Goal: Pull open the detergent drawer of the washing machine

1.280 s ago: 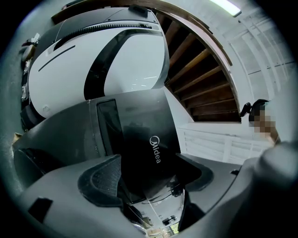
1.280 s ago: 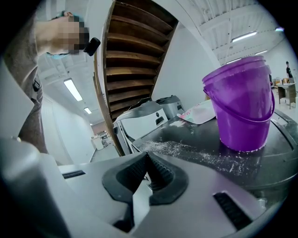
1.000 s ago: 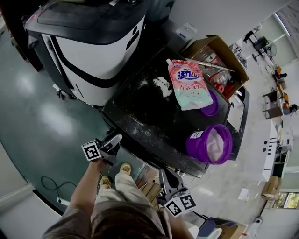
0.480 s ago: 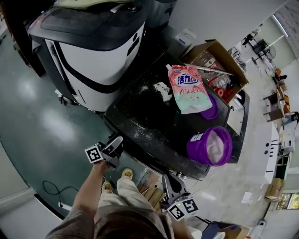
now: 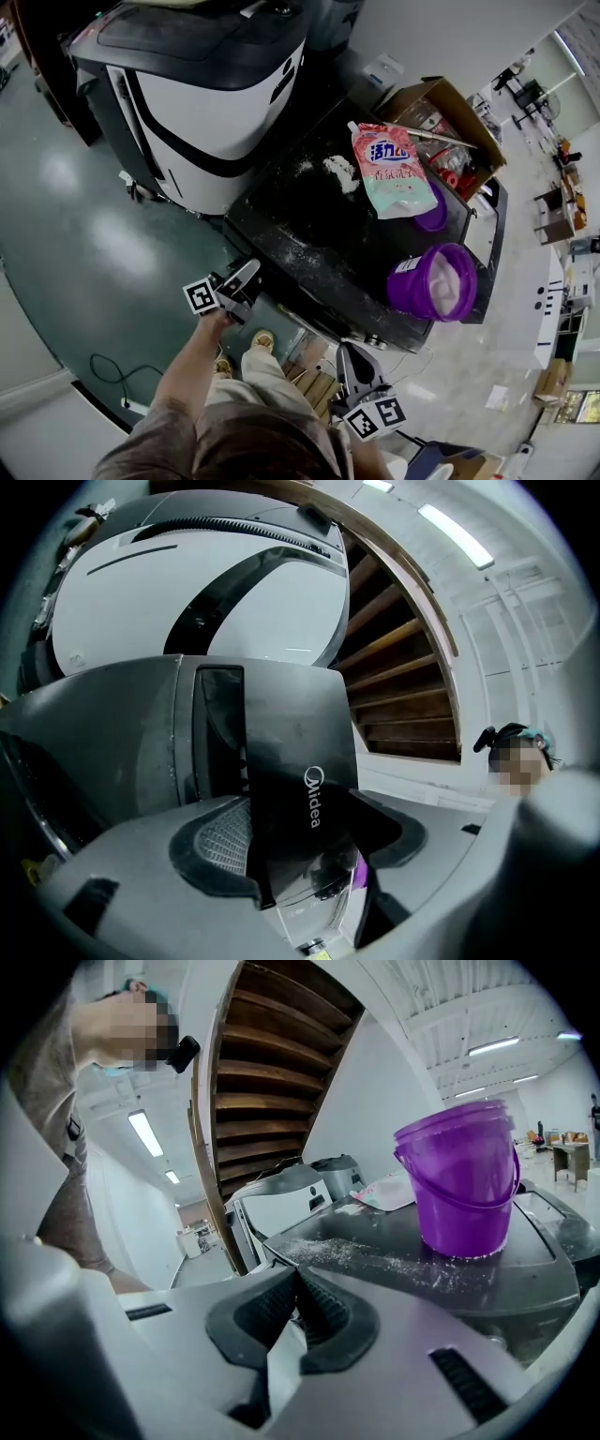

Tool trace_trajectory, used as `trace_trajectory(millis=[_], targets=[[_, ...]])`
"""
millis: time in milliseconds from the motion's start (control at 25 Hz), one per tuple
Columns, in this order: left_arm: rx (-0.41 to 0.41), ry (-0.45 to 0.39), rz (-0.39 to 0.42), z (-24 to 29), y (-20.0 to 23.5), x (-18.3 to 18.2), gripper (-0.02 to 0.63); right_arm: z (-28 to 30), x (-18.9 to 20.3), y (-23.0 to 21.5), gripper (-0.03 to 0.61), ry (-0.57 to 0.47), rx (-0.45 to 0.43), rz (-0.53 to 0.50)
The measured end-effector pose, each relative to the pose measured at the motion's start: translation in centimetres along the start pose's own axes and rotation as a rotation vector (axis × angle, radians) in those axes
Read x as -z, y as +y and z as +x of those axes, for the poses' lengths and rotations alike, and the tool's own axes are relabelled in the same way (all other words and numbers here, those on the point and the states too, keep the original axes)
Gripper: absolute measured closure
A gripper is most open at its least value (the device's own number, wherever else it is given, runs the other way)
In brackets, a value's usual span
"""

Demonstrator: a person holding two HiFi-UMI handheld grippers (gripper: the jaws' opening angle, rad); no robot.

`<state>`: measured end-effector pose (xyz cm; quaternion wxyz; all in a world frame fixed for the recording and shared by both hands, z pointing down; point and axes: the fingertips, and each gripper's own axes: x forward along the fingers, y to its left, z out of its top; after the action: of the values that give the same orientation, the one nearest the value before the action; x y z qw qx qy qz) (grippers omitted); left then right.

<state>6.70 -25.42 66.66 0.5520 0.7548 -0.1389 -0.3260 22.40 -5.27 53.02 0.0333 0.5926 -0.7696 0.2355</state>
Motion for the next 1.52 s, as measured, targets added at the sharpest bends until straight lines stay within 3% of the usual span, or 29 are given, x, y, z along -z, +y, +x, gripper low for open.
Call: trace_trajectory(millis=[560, 1520], targets=[[0.015, 0.020, -0.022, -2.0, -0.6, 0.6, 0.295, -1.1, 1.2, 2.0, 0.575, -0.011, 0.025, -0.001], [0.019, 0.009, -0.056, -8.5, -3.2, 1.5, 0.296, -0.5, 2.5, 6.6, 0.575, -0.004, -0.026, -0.011]])
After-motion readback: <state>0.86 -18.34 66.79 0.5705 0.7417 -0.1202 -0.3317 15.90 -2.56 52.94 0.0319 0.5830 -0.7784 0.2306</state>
